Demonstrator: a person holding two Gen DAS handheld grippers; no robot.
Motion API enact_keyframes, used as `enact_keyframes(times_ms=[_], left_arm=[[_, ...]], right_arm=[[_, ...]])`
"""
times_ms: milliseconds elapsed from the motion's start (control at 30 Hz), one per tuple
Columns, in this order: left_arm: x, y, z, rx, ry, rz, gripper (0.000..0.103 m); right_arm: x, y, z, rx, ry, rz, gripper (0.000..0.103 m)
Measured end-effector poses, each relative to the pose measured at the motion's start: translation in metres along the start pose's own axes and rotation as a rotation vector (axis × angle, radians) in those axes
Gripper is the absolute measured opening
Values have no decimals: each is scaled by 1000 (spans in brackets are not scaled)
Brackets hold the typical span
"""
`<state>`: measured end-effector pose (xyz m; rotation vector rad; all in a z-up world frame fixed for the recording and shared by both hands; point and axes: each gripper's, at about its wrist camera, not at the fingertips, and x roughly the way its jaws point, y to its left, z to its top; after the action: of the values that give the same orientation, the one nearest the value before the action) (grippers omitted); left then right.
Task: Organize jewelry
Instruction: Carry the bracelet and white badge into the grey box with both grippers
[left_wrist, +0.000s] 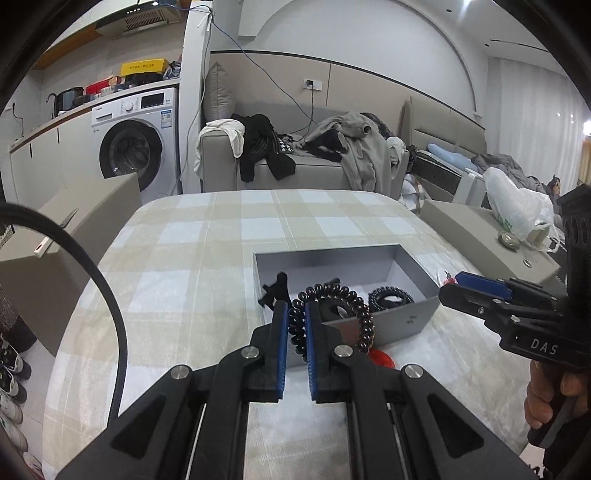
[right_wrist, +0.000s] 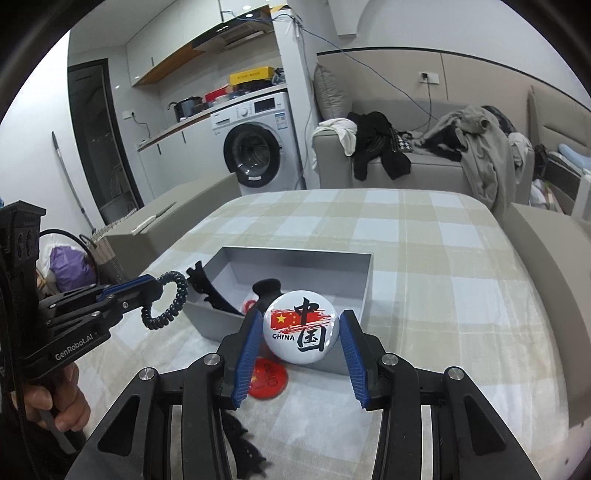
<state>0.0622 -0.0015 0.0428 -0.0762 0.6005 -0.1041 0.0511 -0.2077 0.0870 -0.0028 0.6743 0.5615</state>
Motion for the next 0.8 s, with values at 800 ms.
enact_keyframes(times_ms=[800], left_arm=[[43, 0, 12, 47, 46, -10, 4]], right_arm=[[51, -8, 15, 29, 81, 13, 42]])
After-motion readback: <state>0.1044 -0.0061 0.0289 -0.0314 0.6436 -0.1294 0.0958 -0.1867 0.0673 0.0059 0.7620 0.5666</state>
